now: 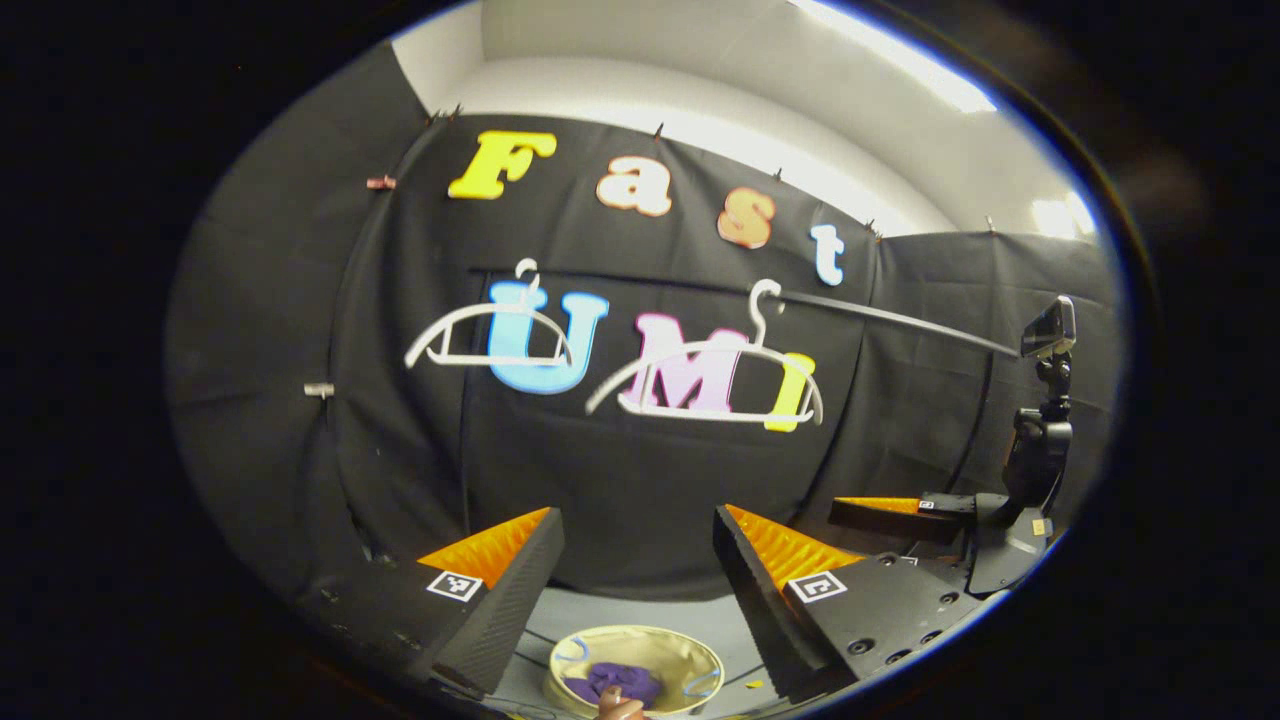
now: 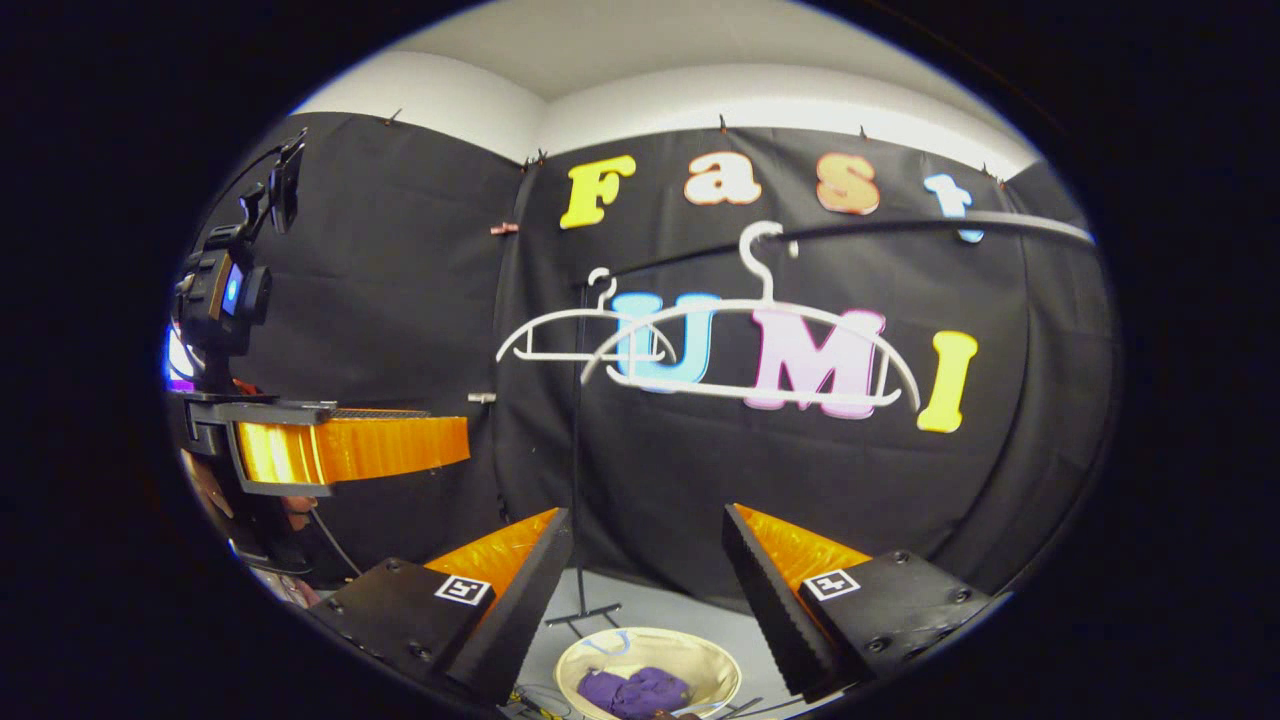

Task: Grasp the clothes on the hanger with both hands and then place them into the laundry hamper below.

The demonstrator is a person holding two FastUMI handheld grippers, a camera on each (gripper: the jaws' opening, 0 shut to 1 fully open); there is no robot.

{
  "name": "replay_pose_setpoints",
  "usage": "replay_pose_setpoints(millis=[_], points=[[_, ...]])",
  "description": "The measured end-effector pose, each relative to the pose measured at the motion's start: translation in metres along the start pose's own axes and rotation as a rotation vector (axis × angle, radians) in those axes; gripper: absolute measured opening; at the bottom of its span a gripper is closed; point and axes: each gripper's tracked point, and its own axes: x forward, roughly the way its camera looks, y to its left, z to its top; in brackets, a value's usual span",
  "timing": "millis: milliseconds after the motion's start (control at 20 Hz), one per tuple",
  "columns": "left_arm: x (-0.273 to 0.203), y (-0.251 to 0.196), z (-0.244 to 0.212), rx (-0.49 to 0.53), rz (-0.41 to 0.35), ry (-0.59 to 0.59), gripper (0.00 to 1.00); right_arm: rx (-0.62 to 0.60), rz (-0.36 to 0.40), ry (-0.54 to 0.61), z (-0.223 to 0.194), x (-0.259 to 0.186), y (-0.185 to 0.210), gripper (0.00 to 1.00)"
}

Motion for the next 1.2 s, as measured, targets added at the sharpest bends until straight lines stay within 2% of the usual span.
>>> replay_pose_setpoints(millis=[50,100,150,200,300,350,400,500,550,600,900,1000,1050,1200], points=[[-0.015,-0.003,0.012,0.017,-0.017,-0.038,0.95,-0.005,-0.028,-0.035,0.014,-0.014,0.005,0.97],[-0.029,-0.008,0.021,0.033,-0.039,-0.063,0.92,0.003,-0.064,-0.067,0.028,-0.026,0.007,0.98],[-0.040,-0.010,0.028,0.046,-0.057,-0.078,0.95,0.023,-0.101,-0.091,0.039,-0.039,0.006,0.98],[-0.052,-0.012,0.036,0.055,-0.073,-0.094,0.92,0.047,-0.133,-0.110,0.045,-0.050,0.007,0.97],[-0.074,-0.015,0.044,0.073,-0.095,-0.125,0.95,0.077,-0.191,-0.150,0.061,-0.071,0.009,0.98],[-0.084,-0.017,0.046,0.085,-0.100,-0.133,0.92,0.078,-0.221,-0.170,0.070,-0.082,0.008,1.00],[-0.093,-0.019,0.048,0.098,-0.103,-0.143,0.92,0.072,-0.250,-0.191,0.078,-0.093,0.006,0.95],[-0.107,-0.030,0.048,0.116,-0.122,-0.156,0.92,0.057,-0.284,-0.225,0.092,-0.113,0.008,0.97],[-0.112,-0.034,0.046,0.116,-0.135,-0.160,0.97,0.053,-0.291,-0.240,0.098,-0.120,0.009,0.99],[-0.116,-0.039,0.046,0.113,-0.146,-0.164,0.92,0.051,-0.300,-0.256,0.102,-0.126,0.010,0.95],[-0.108,-0.060,0.049,0.119,-0.161,-0.189,0.95,0.023,-0.312,-0.279,0.114,-0.136,-0.003,0.99],[-0.105,-0.068,0.044,0.112,-0.159,-0.166,0.92,0.029,-0.295,-0.269,0.112,-0.138,-0.006,0.97],[-0.103,-0.073,0.045,0.107,-0.165,-0.168,0.95,0.027,-0.299,-0.282,0.117,-0.139,-0.011,0.97],[-0.099,-0.076,0.041,0.095,-0.152,-0.154,0.95,0.015,-0.300,-0.292,0.118,-0.140,-0.020,0.97]])
